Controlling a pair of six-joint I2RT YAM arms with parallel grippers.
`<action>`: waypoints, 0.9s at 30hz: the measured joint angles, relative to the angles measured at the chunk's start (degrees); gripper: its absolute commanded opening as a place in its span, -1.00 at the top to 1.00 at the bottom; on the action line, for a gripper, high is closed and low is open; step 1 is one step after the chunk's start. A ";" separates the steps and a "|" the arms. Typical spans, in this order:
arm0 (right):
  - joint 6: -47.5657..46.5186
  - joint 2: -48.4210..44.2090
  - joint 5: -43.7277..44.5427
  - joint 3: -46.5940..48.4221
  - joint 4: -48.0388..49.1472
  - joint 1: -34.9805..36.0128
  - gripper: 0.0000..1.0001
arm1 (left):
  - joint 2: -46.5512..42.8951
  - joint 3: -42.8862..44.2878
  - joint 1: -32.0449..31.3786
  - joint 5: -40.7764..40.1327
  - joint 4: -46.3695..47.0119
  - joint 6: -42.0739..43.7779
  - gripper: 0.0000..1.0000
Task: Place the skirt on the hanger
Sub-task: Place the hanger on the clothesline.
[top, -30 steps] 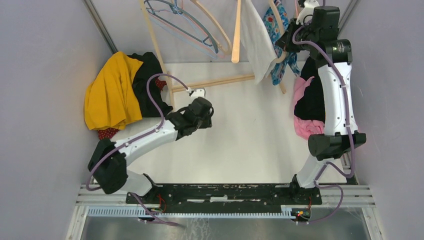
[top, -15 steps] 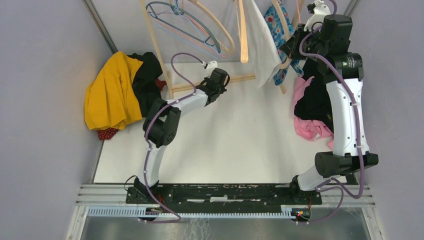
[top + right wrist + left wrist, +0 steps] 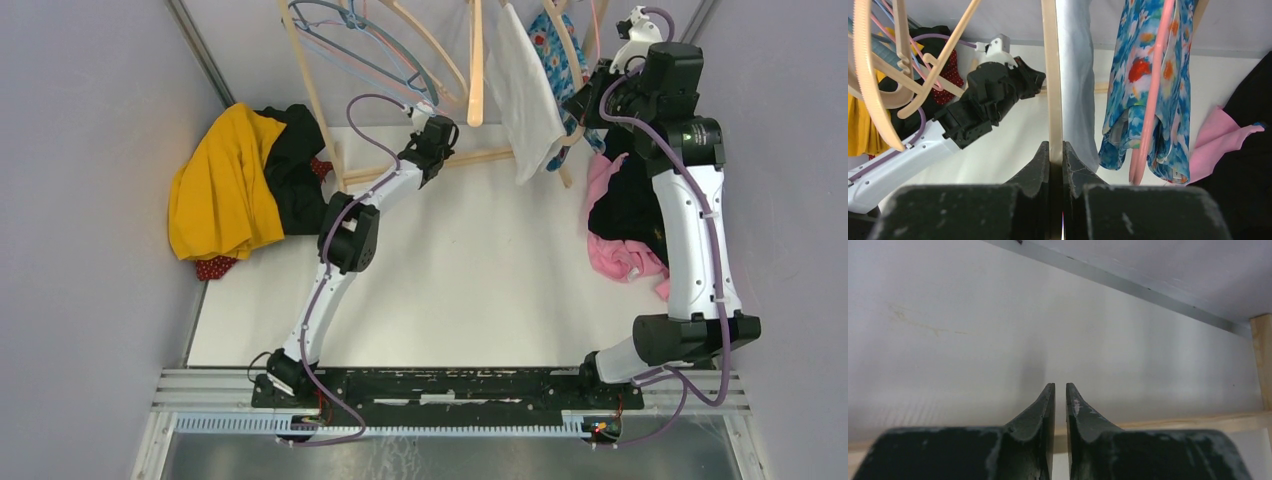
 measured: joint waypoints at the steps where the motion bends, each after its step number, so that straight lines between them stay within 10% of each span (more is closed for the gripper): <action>1: -0.02 0.00 0.00 -0.37 0.15 -0.09 0.98 | 0.31 0.55 0.55 0.39 -0.55 -0.48 0.59; 27: 0.02 -1.77 -0.13 -3.89 3.98 -1.07 0.98 | 5.90 8.37 3.04 17.18 -4.39 -4.66 0.61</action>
